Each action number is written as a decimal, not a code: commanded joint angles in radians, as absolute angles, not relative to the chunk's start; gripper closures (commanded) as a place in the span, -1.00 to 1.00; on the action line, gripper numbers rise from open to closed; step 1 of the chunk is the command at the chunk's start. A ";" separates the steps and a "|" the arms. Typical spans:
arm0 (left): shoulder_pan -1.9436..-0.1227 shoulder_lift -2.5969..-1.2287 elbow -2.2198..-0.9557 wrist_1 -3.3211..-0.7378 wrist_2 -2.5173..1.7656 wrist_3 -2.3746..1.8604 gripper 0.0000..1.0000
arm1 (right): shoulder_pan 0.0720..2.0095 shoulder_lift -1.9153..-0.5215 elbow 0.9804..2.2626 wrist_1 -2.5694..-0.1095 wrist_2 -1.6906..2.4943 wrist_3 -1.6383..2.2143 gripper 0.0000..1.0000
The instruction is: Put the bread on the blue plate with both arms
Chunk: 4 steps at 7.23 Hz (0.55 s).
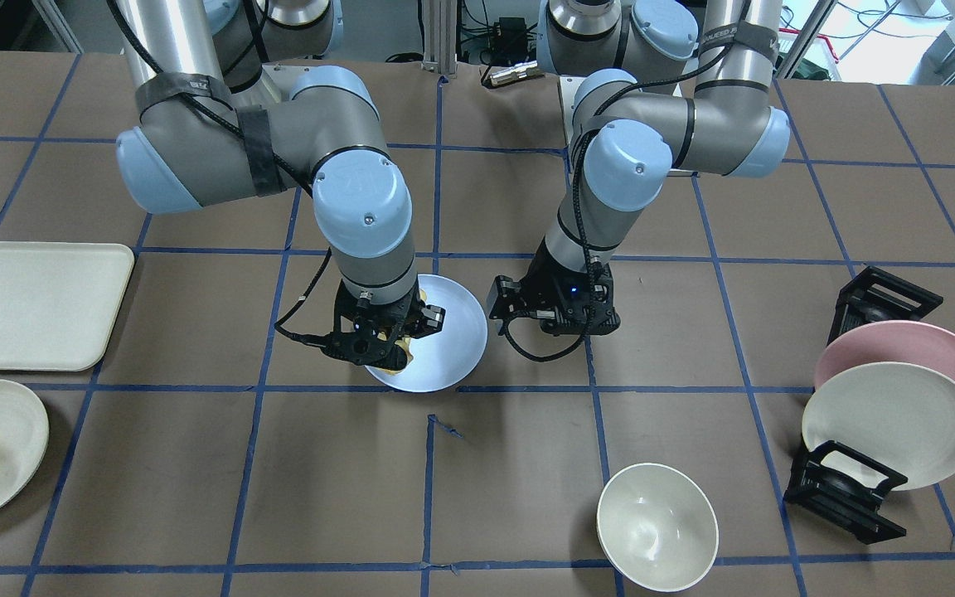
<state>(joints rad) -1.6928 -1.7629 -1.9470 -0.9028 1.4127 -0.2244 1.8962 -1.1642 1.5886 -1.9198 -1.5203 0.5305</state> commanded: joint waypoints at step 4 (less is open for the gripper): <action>-1.651 -1.634 -1.553 -1.532 1.551 -0.055 -1.00 | 1.963 -1.109 1.646 -1.980 -1.522 0.571 0.69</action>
<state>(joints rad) -1.6523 -1.6609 -1.6325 -1.4190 1.5443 -0.0795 1.9555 -1.1127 1.6128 -1.9664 -1.5183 0.5665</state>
